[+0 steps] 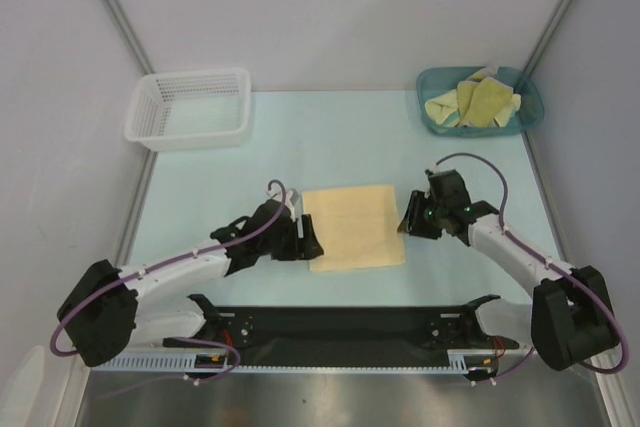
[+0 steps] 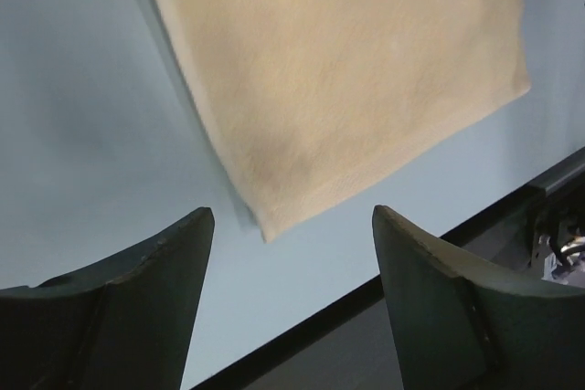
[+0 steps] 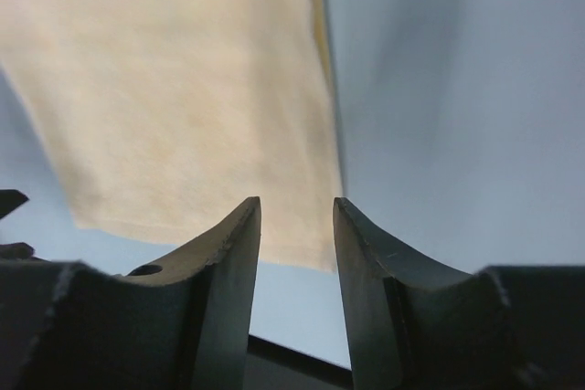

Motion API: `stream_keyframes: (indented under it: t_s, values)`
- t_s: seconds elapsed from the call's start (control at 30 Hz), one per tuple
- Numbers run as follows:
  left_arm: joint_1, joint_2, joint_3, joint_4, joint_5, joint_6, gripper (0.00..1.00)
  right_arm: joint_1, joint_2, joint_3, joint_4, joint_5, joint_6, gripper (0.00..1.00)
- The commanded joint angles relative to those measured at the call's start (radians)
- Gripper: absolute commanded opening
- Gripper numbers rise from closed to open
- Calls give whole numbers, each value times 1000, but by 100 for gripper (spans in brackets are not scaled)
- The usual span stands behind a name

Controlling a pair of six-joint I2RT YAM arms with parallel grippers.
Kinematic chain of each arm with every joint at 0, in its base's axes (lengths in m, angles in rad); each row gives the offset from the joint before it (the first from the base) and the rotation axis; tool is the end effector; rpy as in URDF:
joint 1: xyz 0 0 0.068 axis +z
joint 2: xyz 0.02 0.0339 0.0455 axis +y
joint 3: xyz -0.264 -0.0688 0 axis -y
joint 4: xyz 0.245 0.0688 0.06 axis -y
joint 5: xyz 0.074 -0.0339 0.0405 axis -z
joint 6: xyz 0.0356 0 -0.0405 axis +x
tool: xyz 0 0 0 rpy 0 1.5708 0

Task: Fold and stack the towels
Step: Fold the towel

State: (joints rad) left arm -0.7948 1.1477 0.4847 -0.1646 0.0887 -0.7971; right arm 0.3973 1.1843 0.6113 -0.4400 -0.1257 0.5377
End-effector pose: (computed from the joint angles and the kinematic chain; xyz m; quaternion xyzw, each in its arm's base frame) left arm 0.1488 -0.1562 0.1701 0.0150 0.9309 -0.2881 0.2243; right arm 0.1981 0.0880 0.1829 0.0501 0.9583 0.1777 0.2181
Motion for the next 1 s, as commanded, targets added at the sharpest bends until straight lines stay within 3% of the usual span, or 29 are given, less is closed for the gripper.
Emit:
stream_keyframes:
  t_s: [0.0,0.13,0.27,0.47,0.67,0.97]
  values:
    - [25,3,161,-86,-155,165,77,-108,32,128,95,-170,-139,44]
    - [110,165,276,0,-132,306,74,-161,202,292,101,-314,-303,45]
    - [264,274,391,65,5,410,73,-190,372,488,38,-422,-439,45]
    - [414,401,529,112,209,525,77,-242,578,675,-29,-448,-535,52]
    - [450,586,676,-12,348,691,77,-249,780,843,-159,-546,-686,56]
    - [450,721,753,-70,414,773,77,-253,894,924,-233,-583,-832,53]
